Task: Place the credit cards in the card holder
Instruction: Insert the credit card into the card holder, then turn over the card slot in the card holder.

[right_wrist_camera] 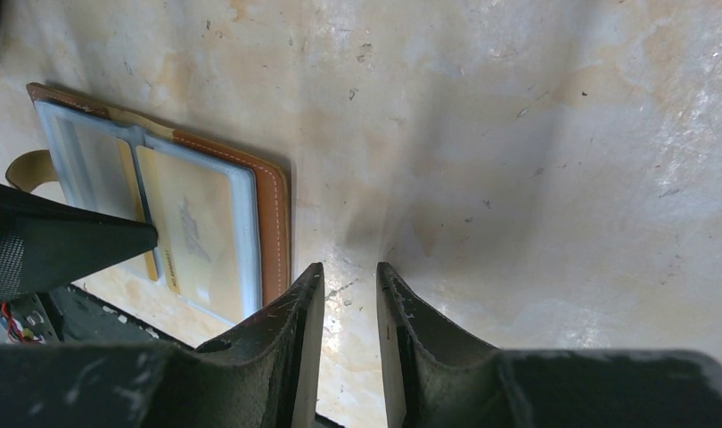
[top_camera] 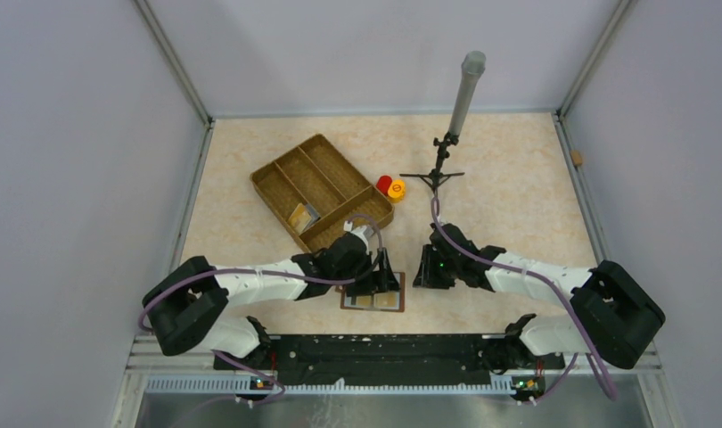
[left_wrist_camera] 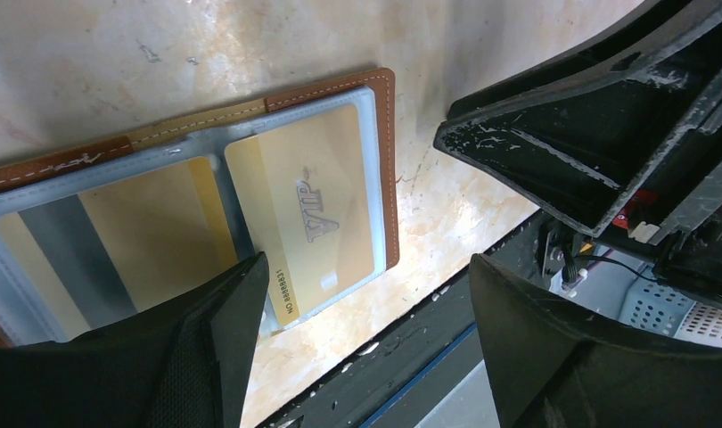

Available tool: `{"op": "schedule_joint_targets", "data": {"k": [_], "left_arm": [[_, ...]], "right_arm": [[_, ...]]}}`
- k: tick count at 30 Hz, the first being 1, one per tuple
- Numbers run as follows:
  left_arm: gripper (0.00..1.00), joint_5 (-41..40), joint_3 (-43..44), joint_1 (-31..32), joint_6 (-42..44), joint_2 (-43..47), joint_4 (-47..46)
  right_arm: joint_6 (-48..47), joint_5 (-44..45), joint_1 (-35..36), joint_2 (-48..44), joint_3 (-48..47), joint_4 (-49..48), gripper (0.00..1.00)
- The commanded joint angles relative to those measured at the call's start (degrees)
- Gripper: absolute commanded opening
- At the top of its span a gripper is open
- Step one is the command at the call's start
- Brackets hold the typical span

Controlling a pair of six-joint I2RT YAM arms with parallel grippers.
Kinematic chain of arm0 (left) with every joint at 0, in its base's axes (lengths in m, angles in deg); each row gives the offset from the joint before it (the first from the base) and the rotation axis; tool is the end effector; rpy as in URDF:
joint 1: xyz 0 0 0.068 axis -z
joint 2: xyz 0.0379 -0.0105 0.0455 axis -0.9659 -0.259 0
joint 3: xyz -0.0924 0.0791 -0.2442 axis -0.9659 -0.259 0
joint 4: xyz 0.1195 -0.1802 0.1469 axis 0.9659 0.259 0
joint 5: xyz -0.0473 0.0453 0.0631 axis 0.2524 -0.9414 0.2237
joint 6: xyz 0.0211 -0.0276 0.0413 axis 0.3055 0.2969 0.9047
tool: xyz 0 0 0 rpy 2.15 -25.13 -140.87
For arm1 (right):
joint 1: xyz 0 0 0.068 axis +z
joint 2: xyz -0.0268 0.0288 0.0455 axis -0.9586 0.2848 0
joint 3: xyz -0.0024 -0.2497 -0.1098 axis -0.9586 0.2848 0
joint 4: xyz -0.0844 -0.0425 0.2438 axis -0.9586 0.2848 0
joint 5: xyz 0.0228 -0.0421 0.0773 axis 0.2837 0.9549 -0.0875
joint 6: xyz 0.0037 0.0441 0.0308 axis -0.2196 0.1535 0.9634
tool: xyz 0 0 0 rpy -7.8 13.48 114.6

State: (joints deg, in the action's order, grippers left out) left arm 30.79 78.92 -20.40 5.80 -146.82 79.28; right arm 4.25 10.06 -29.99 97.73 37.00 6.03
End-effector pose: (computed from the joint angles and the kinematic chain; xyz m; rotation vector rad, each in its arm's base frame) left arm 0.1470 -0.2165 0.1619 0.0292 2.6284 -1.0326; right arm 0.1605 0.1561 0.1500 0.0181 2.6955 0.6604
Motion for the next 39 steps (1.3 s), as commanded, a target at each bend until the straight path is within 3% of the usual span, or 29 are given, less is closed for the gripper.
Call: {"op": "schedule_joint_targets", "data": {"k": [1,8,18,39], "left_arm": [[0.86,-0.4,0.3,0.8,-0.2,0.4,-4.0],[0.88,-2.1,0.1,1.0,1.3,4.5,-2.5],[0.91,-17.2,1.2,1.0,1.3,12.3,22.6],[0.91,-25.3,0.5,0.9,0.1,16.8,34.3]], "right_arm": [[-0.3,1.0,0.9,0.4,0.7,0.6,0.28],[0.1,1.1,2.3,-0.8,0.0,0.6,0.27],[0.8,2.9,5.3,-1.1,-1.5,1.0,0.29],[1.3,2.8,7.3,1.3,-2.4,0.1,0.3]]}}
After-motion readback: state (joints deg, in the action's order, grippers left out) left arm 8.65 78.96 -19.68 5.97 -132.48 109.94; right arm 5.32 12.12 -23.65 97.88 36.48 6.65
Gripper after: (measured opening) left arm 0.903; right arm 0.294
